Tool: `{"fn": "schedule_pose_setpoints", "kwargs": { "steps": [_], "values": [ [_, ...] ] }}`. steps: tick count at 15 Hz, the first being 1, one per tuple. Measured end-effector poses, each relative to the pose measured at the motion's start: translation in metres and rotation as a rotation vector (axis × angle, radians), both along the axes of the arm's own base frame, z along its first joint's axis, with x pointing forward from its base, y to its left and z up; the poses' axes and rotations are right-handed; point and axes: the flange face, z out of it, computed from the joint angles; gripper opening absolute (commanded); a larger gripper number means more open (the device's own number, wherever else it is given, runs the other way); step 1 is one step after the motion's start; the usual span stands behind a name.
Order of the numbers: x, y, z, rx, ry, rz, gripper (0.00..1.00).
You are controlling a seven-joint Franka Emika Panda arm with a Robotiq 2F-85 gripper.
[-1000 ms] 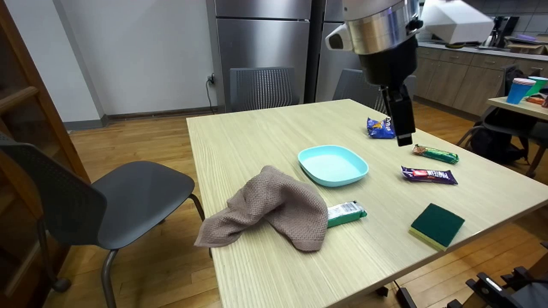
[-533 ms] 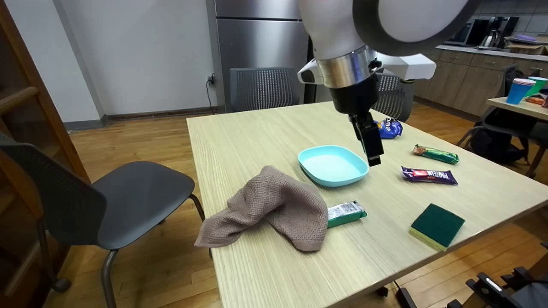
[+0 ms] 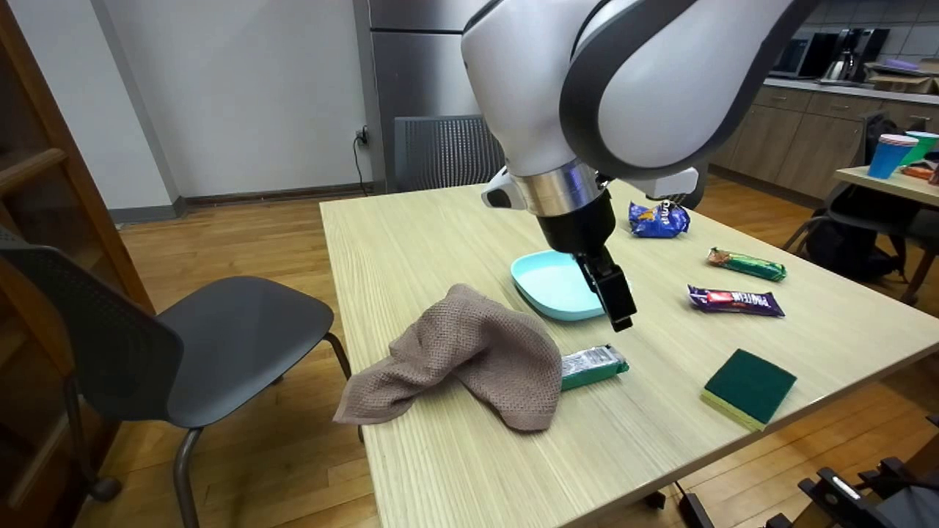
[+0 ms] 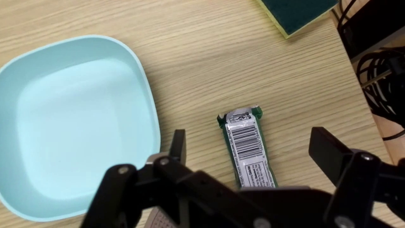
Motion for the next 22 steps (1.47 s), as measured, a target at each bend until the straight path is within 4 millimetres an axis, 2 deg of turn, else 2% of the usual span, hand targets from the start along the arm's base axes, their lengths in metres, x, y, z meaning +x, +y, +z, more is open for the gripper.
{"fn": "schedule_pose_setpoints", "kwargs": {
  "steps": [8, 14, 22],
  "values": [
    [0.003, 0.013, -0.05, -0.042, 0.048, 0.058, 1.0],
    [-0.01, 0.026, -0.078, -0.074, 0.08, 0.075, 1.0],
    [-0.017, 0.028, -0.089, -0.127, 0.078, 0.118, 1.0]
  ]
}}
